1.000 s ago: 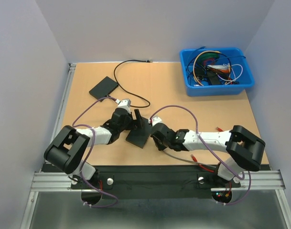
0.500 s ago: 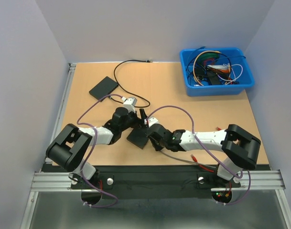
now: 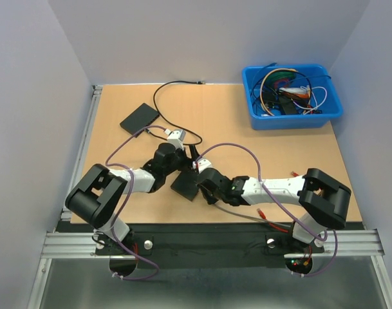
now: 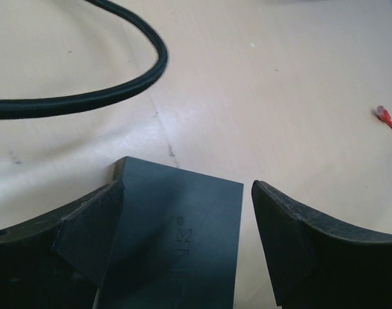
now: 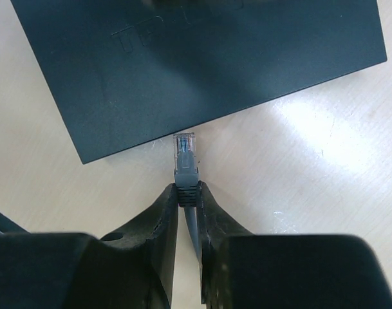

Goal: Insert the plug into the switch port

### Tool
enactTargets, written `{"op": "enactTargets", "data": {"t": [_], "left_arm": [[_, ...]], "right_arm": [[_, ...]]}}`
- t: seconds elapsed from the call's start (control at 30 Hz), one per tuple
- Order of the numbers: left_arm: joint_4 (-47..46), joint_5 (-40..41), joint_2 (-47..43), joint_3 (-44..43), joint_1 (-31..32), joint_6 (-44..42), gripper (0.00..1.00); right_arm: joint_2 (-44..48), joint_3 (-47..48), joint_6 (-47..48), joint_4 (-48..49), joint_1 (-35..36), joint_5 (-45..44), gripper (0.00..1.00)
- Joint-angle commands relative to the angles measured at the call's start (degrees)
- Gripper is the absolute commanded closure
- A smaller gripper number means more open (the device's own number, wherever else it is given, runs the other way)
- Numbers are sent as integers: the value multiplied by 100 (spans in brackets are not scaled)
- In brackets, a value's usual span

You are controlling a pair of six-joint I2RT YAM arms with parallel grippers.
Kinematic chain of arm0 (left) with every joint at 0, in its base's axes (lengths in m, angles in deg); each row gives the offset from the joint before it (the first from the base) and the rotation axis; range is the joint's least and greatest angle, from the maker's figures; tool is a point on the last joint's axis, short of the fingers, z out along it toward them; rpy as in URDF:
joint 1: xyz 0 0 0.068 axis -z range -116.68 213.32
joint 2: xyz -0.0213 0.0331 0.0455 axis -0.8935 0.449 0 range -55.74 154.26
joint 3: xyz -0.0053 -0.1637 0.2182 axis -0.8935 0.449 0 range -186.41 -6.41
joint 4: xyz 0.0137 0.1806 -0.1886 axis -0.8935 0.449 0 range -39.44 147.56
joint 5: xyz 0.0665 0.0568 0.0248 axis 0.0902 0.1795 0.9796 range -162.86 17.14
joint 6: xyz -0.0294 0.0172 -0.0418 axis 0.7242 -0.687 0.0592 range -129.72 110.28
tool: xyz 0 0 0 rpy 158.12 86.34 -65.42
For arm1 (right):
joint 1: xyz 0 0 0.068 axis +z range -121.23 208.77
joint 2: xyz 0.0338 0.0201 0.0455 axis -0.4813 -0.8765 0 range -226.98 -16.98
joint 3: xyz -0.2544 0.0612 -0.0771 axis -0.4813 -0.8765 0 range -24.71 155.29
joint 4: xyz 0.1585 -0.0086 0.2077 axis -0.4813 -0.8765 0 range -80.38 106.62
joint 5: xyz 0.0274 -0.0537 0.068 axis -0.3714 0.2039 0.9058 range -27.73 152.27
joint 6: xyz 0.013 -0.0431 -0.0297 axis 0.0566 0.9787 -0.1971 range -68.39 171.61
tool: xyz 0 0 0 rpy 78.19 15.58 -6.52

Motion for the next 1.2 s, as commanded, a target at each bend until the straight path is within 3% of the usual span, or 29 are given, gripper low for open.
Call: {"op": "enactTargets", "data": {"t": [0.0, 0.23, 0.7, 1.17], "left_arm": [[640, 599, -519, -38, -137, 58, 8], [1141, 1013, -986, 51, -198, -56, 8], [983, 829, -231, 51, -278, 154, 9], [816, 565, -90, 138, -286, 49, 10]], "right_arm": [[111, 57, -17, 311, 50, -110, 100], [76, 40, -70, 293, 68, -66, 100], [-47, 198, -351, -287, 182, -312, 100], [-416, 593, -351, -339, 191, -760, 100]]}}
